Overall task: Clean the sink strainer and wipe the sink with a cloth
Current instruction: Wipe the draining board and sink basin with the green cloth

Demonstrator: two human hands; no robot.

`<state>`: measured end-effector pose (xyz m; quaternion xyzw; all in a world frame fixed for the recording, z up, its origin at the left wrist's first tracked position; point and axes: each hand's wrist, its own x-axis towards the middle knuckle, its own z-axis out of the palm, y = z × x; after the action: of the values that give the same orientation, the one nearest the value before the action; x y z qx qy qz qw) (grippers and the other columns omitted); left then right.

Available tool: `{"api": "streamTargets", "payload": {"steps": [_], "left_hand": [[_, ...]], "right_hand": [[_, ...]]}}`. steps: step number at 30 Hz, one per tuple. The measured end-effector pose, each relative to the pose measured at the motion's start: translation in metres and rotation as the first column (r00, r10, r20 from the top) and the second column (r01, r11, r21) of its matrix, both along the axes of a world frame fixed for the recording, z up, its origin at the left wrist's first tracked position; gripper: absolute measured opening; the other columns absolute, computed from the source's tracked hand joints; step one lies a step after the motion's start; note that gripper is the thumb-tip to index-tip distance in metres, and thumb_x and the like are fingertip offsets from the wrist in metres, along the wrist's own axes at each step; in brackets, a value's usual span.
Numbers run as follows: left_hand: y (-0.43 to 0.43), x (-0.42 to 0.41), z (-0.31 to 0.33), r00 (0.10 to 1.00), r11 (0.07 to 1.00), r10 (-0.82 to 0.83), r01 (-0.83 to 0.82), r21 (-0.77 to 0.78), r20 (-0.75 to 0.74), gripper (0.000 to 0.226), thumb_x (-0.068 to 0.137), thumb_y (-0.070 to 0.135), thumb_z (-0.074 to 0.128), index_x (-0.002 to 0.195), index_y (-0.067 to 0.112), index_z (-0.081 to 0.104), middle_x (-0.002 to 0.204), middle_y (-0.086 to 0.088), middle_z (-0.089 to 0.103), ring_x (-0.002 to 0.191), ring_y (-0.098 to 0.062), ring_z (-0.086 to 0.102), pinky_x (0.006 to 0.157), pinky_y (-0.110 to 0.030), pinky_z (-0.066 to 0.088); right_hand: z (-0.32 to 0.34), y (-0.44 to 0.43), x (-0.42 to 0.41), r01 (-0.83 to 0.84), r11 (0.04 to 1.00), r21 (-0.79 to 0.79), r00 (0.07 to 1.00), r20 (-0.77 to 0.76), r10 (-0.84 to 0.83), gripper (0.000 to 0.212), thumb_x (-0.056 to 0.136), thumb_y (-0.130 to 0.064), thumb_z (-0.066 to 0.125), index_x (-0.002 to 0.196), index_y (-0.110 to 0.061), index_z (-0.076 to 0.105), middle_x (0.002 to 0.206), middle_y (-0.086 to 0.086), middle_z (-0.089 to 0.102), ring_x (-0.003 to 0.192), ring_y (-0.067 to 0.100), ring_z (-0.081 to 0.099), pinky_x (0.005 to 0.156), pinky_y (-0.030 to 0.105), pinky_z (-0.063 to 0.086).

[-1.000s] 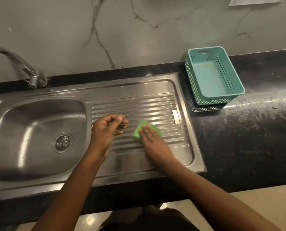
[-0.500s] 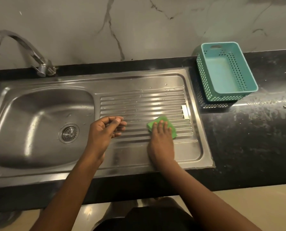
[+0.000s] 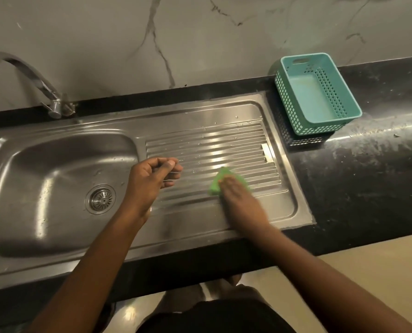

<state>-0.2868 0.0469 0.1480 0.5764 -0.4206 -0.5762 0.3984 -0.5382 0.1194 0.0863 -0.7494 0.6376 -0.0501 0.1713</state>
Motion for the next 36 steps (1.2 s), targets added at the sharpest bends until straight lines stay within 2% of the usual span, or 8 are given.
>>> {"api": "streamTargets", "payload": {"steps": [4, 8, 10, 15, 20, 29, 33, 36], "left_hand": [[0.006, 0.006, -0.007, 0.999, 0.999, -0.038, 0.038, 0.017, -0.006, 0.015, 0.099, 0.032, 0.070, 0.103, 0.025, 0.082, 0.105, -0.006, 0.084, 0.098, -0.026, 0.081, 0.077, -0.029, 0.059], [0.012, 0.015, -0.009, 0.999, 0.999, -0.042, 0.042, -0.002, -0.011, 0.015, 0.099, 0.032, 0.070, 0.104, 0.024, 0.083, 0.104, -0.006, 0.084, 0.096, -0.024, 0.081, 0.072, -0.022, 0.060], [0.015, 0.019, -0.009, 0.999, 0.999, -0.037, 0.037, -0.004, -0.019, 0.016, 0.098, 0.032, 0.070, 0.103, 0.024, 0.083, 0.103, -0.006, 0.084, 0.095, -0.023, 0.081, 0.072, -0.022, 0.060], [0.016, 0.024, -0.009, 1.000, 1.000, -0.016, 0.016, 0.014, -0.022, 0.014, 0.101, 0.024, 0.068, 0.104, 0.020, 0.081, 0.102, -0.007, 0.084, 0.097, -0.025, 0.081, 0.074, -0.026, 0.060], [0.015, 0.024, -0.010, 0.998, 0.999, -0.042, 0.042, 0.007, -0.038, 0.014, 0.100, 0.024, 0.069, 0.105, 0.018, 0.081, 0.101, -0.008, 0.084, 0.095, -0.025, 0.081, 0.072, -0.023, 0.060], [0.015, 0.025, -0.019, 0.994, 0.995, -0.100, 0.100, 0.009, -0.037, 0.021, 0.095, 0.038, 0.072, 0.107, 0.024, 0.082, 0.104, -0.005, 0.084, 0.098, -0.025, 0.081, 0.081, -0.035, 0.059], [0.016, 0.030, -0.019, 0.994, 0.995, -0.096, 0.097, 0.003, -0.047, 0.022, 0.094, 0.040, 0.071, 0.106, 0.025, 0.082, 0.104, -0.006, 0.084, 0.098, -0.025, 0.081, 0.080, -0.032, 0.060], [0.015, 0.029, -0.018, 0.996, 0.997, -0.078, 0.079, 0.009, -0.052, 0.020, 0.095, 0.036, 0.071, 0.104, 0.023, 0.082, 0.102, -0.007, 0.084, 0.097, -0.027, 0.081, 0.078, -0.031, 0.059]], "right_hand": [[0.013, 0.009, -0.074, 0.264, 0.964, 0.040, 0.963, -0.059, -0.262, 0.077, 0.099, -0.010, 0.059, 0.164, -0.012, 0.019, 0.172, 0.011, 0.014, 0.160, 0.025, 0.011, 0.126, 0.033, 0.009], [-0.002, 0.007, -0.015, 0.491, 0.870, 0.048, 0.870, -0.062, -0.488, 0.089, 0.092, -0.003, 0.061, 0.164, -0.010, 0.010, 0.172, 0.015, 0.001, 0.160, 0.031, 0.000, 0.130, 0.042, 0.006], [-0.009, 0.012, 0.039, 0.446, 0.893, 0.057, 0.894, 0.026, -0.448, 0.078, 0.095, 0.001, 0.047, 0.164, -0.009, 0.013, 0.173, 0.016, 0.002, 0.160, 0.032, -0.002, 0.131, 0.044, 0.005], [-0.013, 0.034, 0.189, -0.076, 0.995, 0.057, 0.991, 0.113, 0.069, 0.068, 0.105, -0.017, 0.044, 0.163, -0.005, 0.013, 0.172, 0.020, 0.005, 0.159, 0.037, -0.003, 0.121, 0.043, -0.015], [-0.012, 0.027, 0.142, -0.230, 0.973, 0.028, 0.971, 0.067, 0.228, 0.065, 0.106, -0.019, 0.044, 0.164, -0.010, 0.017, 0.172, 0.014, 0.009, 0.160, 0.029, 0.005, 0.126, 0.037, -0.003], [0.020, 0.034, -0.048, 0.337, 0.940, 0.052, 0.941, 0.008, -0.338, 0.055, 0.103, -0.024, 0.058, 0.155, -0.016, 0.042, 0.165, 0.008, 0.037, 0.155, 0.025, 0.030, 0.126, 0.045, 0.029], [0.006, 0.025, 0.010, 0.512, 0.856, 0.065, 0.856, 0.045, -0.516, 0.059, 0.100, -0.007, 0.052, 0.157, -0.009, 0.036, 0.169, 0.014, 0.023, 0.159, 0.031, 0.013, 0.130, 0.042, 0.013], [-0.004, 0.033, 0.093, 0.327, 0.943, 0.066, 0.937, 0.107, -0.333, 0.069, 0.097, -0.003, 0.049, 0.162, -0.010, 0.025, 0.172, 0.014, 0.010, 0.160, 0.034, 0.000, 0.129, 0.043, -0.002]]}}
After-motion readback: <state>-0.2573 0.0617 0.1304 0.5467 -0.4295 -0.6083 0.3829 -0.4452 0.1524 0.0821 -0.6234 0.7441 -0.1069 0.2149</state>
